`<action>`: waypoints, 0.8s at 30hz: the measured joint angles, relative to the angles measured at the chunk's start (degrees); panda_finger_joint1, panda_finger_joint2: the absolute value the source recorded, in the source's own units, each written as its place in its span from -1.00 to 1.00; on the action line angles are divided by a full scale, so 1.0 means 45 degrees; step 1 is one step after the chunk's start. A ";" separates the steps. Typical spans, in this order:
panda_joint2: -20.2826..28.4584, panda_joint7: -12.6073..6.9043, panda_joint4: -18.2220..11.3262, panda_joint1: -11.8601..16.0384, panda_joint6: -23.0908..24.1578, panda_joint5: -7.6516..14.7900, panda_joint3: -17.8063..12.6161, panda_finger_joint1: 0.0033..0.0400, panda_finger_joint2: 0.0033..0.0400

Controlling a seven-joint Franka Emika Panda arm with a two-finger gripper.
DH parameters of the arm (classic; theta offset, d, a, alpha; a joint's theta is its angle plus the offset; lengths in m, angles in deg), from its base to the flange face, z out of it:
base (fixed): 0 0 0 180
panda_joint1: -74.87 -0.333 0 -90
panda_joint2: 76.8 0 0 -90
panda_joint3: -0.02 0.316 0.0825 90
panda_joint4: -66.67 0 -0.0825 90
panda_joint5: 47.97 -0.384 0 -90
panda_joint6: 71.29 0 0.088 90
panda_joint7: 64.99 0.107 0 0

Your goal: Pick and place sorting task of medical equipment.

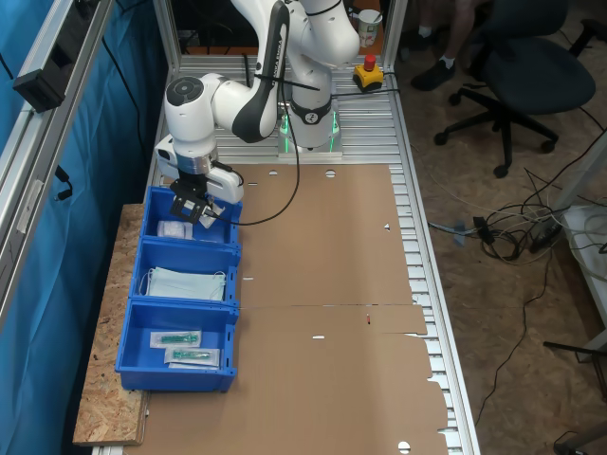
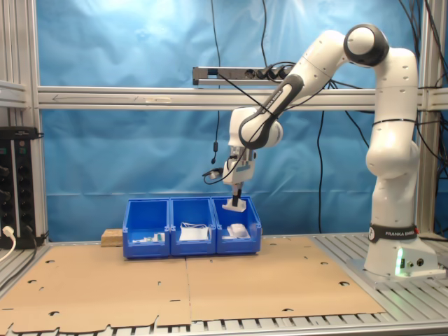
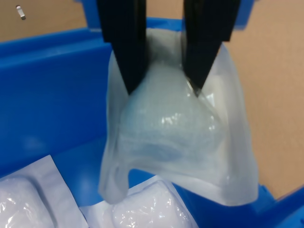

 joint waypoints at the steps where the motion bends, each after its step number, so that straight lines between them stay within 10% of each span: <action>1: -0.0006 0.0000 0.0000 0.0000 0.0000 0.0000 -0.0002 -0.89 -0.89; 24: -0.0139 0.0000 0.0005 0.0000 -0.0001 0.0000 -0.0014 -0.89 -0.89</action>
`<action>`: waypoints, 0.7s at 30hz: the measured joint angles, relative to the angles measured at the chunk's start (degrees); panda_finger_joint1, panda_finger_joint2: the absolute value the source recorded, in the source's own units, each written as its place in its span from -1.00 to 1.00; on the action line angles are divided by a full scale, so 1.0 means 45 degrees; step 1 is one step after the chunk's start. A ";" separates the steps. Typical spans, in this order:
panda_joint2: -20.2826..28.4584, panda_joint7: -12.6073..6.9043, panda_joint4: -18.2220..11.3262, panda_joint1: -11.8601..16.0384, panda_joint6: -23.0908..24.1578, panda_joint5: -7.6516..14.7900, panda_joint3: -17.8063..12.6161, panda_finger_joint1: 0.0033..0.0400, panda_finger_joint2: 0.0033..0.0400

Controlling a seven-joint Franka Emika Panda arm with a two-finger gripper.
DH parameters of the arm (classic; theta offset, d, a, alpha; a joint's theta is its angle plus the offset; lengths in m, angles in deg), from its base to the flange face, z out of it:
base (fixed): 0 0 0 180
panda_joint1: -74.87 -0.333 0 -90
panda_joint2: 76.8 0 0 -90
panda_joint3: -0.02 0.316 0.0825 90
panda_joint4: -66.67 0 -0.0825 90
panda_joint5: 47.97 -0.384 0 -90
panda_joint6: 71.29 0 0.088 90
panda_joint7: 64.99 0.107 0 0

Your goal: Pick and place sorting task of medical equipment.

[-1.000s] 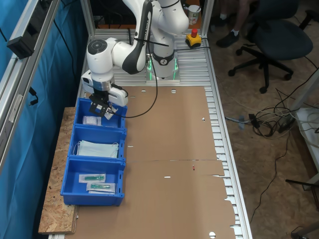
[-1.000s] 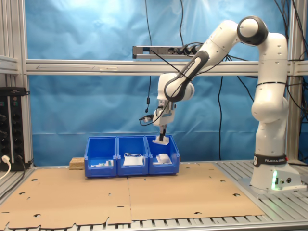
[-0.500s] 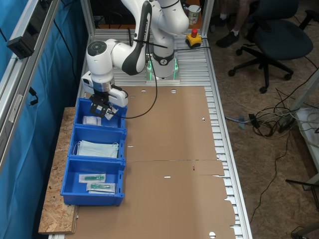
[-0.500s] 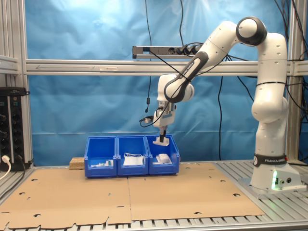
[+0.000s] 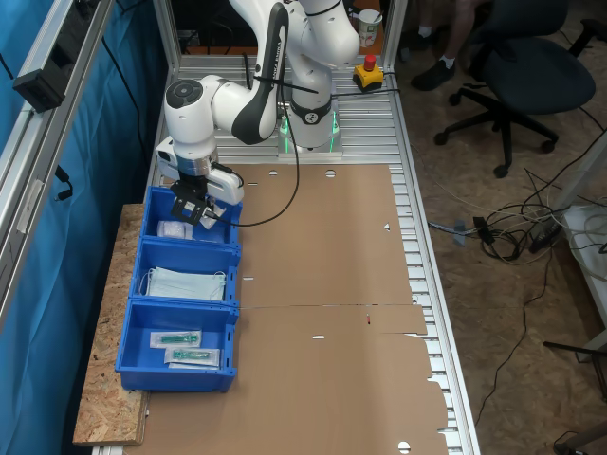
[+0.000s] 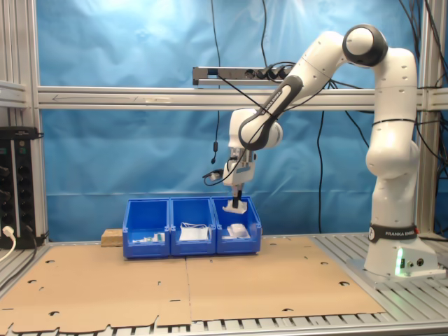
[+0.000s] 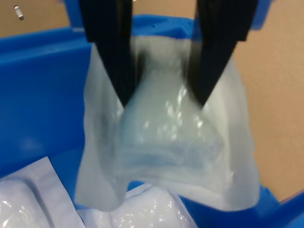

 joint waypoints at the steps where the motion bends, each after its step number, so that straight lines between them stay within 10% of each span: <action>1: -0.0004 0.0000 0.0000 0.0000 0.0000 0.0000 0.0000 -0.89 -0.89; 2: -0.0007 0.0000 0.0000 0.0000 0.0000 0.0000 0.0000 -0.89 -0.89; 3: -0.0009 0.0000 0.0000 0.0000 0.0000 0.0000 0.0000 -0.43 -0.43; 8: -0.0017 0.0000 0.0001 0.0000 0.0000 0.0000 0.0000 -0.43 -0.43; 9: -0.0018 0.0000 0.0001 0.0000 0.0000 0.0000 0.0000 0.07 0.07; 14: -0.0025 0.0000 0.0006 0.0000 0.0000 0.0000 0.0000 0.07 0.07; 15: -0.0028 0.0000 0.0012 0.0000 0.0000 0.0000 0.0000 0.60 0.60; 21: -0.0068 0.0000 0.0205 -0.0003 0.0000 0.0000 0.0016 0.60 0.60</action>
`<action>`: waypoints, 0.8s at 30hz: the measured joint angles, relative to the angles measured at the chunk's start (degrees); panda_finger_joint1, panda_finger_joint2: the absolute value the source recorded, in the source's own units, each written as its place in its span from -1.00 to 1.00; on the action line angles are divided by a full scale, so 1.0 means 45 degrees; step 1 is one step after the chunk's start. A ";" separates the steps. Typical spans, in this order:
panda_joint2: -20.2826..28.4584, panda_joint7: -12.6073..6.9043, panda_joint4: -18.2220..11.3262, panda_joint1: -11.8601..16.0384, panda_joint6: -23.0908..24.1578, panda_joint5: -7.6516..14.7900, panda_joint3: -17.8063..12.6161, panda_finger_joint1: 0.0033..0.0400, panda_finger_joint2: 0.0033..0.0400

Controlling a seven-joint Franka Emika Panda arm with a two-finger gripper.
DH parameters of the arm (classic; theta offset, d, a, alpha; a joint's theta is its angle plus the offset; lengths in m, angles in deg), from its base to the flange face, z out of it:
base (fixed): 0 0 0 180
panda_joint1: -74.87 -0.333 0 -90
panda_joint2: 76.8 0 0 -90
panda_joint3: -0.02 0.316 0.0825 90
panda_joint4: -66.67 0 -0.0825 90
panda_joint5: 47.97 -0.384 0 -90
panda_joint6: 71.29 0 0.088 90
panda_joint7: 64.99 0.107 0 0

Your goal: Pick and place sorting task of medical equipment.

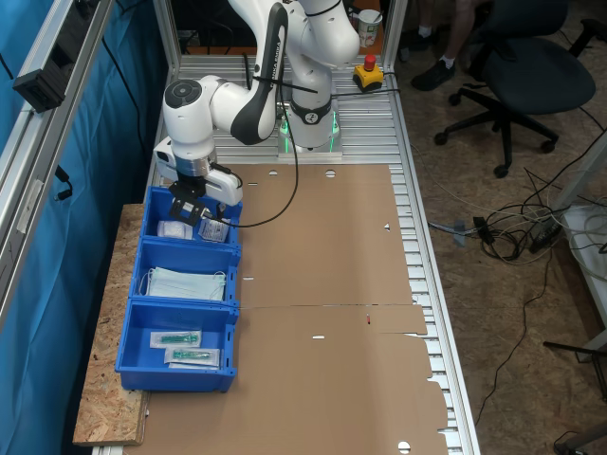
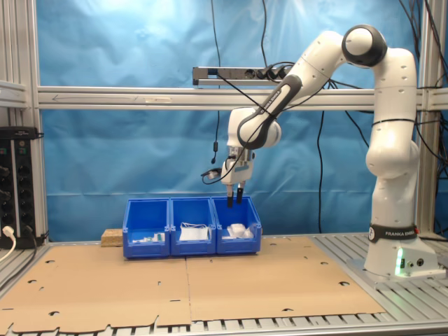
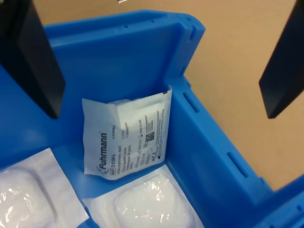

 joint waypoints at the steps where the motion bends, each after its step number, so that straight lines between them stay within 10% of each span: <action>1: -0.0004 0.0000 0.0064 -0.0003 0.0000 0.0000 0.0011 0.60 0.60; 3: -0.0007 0.0000 0.0209 -0.0011 0.0000 0.0000 0.0045 0.98 0.98; 24: 0.0432 0.0000 0.1254 -0.1917 -0.0308 0.0000 0.1174 1.00 1.00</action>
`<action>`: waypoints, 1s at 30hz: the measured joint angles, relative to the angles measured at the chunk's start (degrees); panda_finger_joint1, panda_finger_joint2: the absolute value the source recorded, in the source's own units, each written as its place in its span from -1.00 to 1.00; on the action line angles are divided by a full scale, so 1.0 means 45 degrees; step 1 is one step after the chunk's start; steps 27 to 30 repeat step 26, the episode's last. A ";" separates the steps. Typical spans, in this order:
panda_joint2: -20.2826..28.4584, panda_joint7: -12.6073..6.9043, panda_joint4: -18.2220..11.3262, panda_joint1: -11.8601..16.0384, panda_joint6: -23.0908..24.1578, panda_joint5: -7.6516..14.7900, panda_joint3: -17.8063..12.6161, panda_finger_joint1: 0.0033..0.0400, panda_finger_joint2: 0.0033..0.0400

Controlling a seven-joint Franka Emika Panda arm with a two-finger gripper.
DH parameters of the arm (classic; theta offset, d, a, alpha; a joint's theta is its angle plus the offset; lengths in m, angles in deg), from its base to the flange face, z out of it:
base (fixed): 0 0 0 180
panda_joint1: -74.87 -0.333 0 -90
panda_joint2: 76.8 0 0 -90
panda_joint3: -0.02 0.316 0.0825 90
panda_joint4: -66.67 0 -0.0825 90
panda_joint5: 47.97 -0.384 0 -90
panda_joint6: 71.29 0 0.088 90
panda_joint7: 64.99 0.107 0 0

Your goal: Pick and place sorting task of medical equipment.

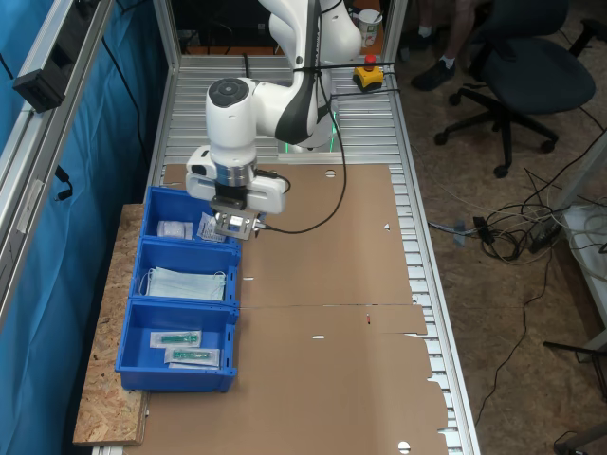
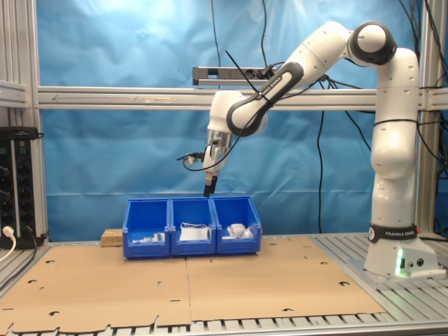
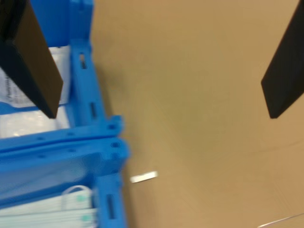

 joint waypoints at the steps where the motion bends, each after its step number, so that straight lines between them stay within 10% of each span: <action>1: 0.0048 0.0000 0.0012 -0.0181 -0.0097 0.0000 0.0038 1.00 1.00; 18: 0.0456 0.0000 0.0642 -0.2840 -0.2424 0.0000 0.0348 1.00 1.00; 30: 0.0489 0.0000 0.1243 -0.3564 -0.3725 0.0000 0.0246 1.00 1.00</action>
